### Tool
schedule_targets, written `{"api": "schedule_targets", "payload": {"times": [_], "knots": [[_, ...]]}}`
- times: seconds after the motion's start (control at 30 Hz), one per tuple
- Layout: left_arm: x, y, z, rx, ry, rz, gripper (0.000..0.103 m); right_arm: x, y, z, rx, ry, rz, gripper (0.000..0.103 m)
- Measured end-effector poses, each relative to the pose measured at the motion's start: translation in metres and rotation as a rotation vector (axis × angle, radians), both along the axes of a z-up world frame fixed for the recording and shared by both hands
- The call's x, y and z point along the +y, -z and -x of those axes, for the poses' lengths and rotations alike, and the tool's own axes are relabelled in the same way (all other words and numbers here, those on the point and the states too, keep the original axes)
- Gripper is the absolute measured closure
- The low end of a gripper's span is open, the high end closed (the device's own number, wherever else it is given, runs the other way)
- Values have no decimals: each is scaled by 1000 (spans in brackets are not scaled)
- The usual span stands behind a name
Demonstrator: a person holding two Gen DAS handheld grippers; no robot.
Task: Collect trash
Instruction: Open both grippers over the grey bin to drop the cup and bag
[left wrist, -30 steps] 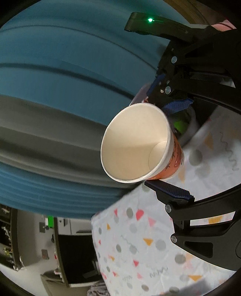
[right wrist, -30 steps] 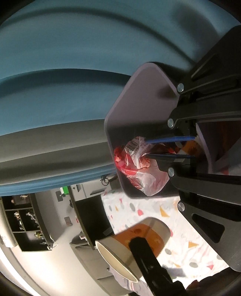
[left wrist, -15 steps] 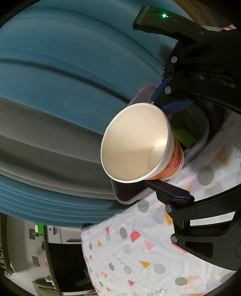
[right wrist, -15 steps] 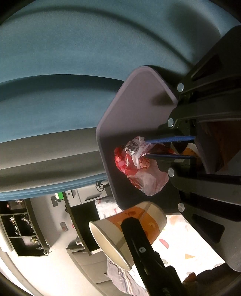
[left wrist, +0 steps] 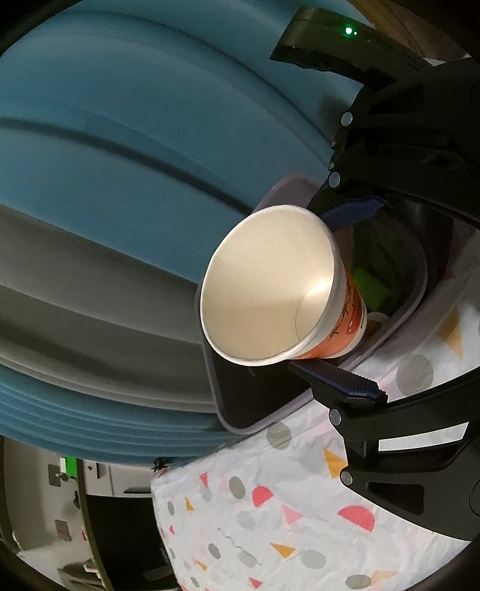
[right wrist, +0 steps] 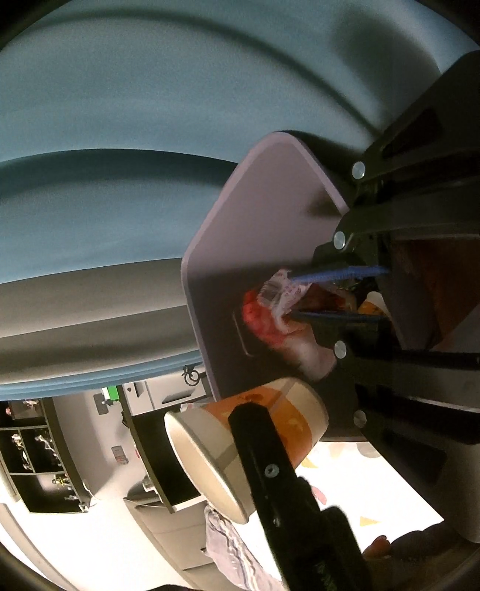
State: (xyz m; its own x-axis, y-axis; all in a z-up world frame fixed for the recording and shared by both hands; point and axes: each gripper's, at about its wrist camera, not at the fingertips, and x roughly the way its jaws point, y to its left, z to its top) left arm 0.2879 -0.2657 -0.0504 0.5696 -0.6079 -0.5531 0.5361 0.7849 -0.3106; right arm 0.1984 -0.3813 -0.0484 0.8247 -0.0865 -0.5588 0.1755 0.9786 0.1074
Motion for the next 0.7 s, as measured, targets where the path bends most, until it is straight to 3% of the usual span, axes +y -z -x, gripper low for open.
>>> {"api": "schedule_targets", "payload": {"times": [0.13, 0.47, 0.7], "knots": [[-2, 5, -3, 10, 5, -3, 37, 0, 0, 2, -2, 3, 2, 71], [-13, 21, -5, 72, 22, -3, 35, -20, -4, 18, -26, 85, -14, 59], [-11, 22, -1, 55, 17, 11, 14, -30, -12, 28, -55, 124, -16, 58]]}}
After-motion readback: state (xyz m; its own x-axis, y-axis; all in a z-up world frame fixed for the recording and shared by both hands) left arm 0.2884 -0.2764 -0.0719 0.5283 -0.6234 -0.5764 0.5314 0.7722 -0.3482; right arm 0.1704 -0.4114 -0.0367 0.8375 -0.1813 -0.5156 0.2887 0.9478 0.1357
